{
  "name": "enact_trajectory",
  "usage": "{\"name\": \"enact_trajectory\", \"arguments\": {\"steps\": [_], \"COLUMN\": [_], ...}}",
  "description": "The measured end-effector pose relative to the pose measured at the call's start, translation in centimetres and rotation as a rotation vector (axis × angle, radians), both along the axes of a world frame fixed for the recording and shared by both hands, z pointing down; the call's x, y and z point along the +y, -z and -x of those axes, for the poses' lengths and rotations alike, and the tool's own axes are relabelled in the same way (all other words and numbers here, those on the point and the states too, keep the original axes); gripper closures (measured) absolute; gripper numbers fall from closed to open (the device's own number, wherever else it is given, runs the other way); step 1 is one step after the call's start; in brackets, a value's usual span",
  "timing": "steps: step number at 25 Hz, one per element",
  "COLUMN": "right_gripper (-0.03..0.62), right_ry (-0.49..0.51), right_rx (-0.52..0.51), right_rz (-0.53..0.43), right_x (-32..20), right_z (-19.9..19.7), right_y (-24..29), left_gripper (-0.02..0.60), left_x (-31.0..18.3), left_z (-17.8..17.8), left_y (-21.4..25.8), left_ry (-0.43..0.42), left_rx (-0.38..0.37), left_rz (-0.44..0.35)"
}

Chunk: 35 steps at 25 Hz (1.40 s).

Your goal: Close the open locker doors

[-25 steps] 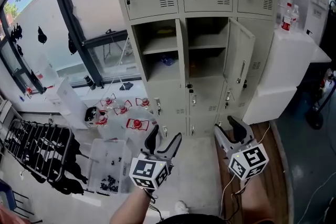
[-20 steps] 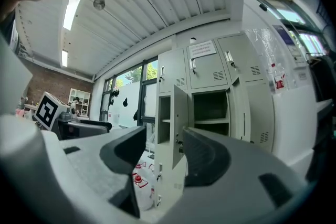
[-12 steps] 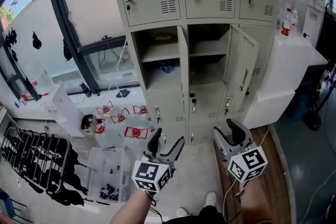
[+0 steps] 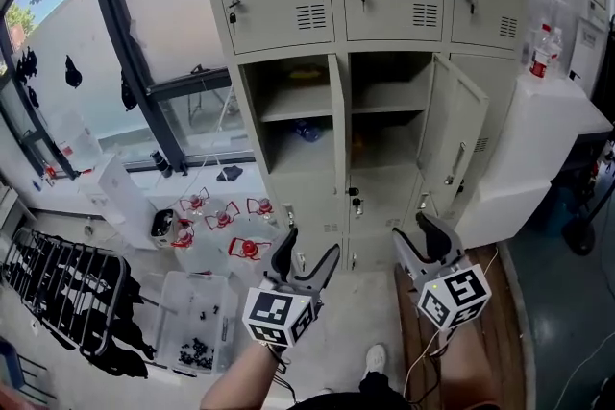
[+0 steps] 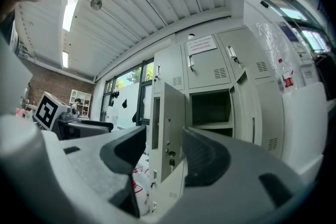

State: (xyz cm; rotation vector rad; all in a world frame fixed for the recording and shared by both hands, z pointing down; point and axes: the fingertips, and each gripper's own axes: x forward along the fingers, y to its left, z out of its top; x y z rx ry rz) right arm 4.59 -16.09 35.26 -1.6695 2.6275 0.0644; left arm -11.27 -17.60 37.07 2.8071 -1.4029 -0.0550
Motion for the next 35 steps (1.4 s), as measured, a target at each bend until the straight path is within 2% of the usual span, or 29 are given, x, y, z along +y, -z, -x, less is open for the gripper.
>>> {"name": "enact_trajectory", "arguments": {"steps": [16, 29, 35], "right_gripper": [0.391, 0.391, 0.393], "right_ry": [0.096, 0.197, 0.253], "right_rx": [-0.019, -0.022, -0.034], "right_rz": [0.01, 0.012, 0.01], "right_x": [-12.3, -17.1, -18.5], "right_z": [-4.3, -6.7, -6.4], "right_y": [0.2, 0.1, 0.2], "left_gripper": [0.255, 0.256, 0.259], "left_x": [-11.5, -16.6, -17.6], "left_z": [-4.8, -7.1, -7.0], "left_y": [0.3, 0.0, 0.0], "left_ry": [0.088, 0.196, 0.245], "left_rx": [0.0, 0.018, 0.015], "left_rz": [0.01, 0.015, 0.015]}}
